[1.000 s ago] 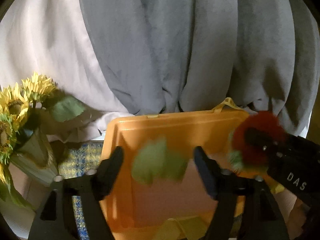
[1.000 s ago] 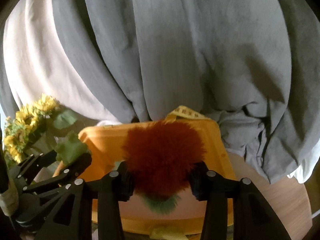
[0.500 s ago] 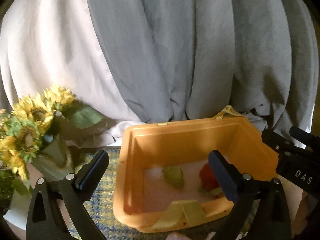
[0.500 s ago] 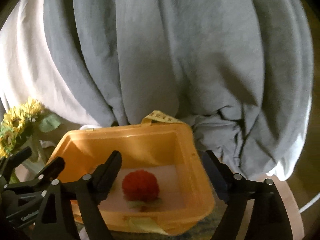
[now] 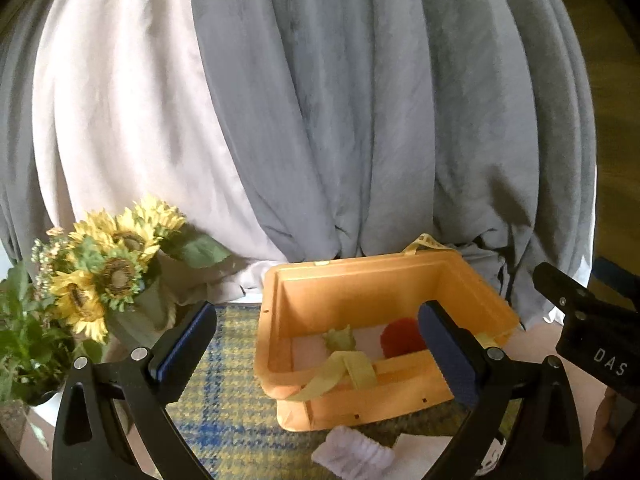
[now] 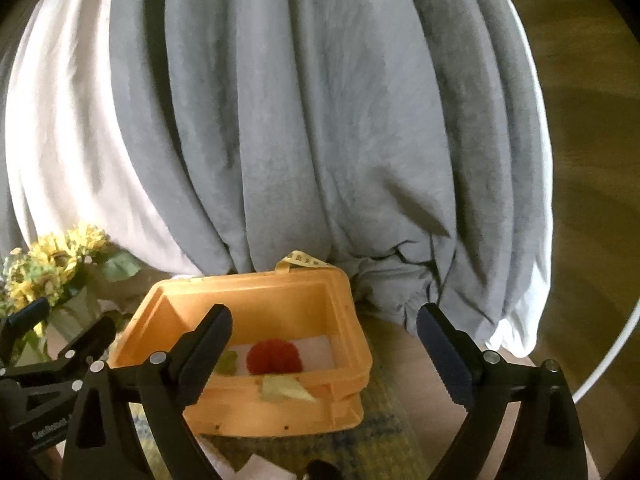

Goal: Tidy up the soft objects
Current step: 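Open both tools to drop the pom-pom and green plush into the crate, then move both tools back down toward the remaining toys on the cloth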

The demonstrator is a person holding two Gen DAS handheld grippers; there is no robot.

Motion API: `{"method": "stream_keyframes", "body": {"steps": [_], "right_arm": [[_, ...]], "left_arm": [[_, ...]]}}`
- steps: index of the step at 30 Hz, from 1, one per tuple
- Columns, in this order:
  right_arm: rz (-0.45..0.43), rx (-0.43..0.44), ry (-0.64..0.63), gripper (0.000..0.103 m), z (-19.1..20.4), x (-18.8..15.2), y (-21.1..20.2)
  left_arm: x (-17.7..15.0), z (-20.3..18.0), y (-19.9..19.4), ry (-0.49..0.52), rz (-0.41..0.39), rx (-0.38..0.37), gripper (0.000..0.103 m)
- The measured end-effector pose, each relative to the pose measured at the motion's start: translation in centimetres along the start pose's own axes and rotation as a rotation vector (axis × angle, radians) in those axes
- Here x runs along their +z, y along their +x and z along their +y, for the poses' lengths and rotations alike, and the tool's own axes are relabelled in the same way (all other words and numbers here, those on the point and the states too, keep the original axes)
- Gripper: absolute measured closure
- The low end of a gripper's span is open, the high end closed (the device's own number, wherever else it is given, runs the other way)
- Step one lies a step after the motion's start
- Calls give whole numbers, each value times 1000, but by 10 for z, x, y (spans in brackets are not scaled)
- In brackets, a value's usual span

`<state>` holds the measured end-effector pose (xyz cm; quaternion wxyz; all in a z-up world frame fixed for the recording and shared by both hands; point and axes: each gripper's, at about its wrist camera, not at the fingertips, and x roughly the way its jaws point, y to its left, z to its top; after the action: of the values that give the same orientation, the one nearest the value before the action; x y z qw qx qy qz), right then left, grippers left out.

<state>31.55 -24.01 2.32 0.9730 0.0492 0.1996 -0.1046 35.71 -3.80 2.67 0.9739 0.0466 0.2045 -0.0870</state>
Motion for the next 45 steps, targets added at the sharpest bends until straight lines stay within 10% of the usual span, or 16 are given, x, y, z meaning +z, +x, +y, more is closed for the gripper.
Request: {"method": "stream_keyframes", "body": {"steps": [17,45], "right_arm": [[-56,-78,62,8,-15,-26,-91],[149,-255,228,8,-8,-135,-131]], "left_arm": [[-28,-10,-70,63,-14,-98,1],[-112,-6,-73,264,105,-356,1]]}}
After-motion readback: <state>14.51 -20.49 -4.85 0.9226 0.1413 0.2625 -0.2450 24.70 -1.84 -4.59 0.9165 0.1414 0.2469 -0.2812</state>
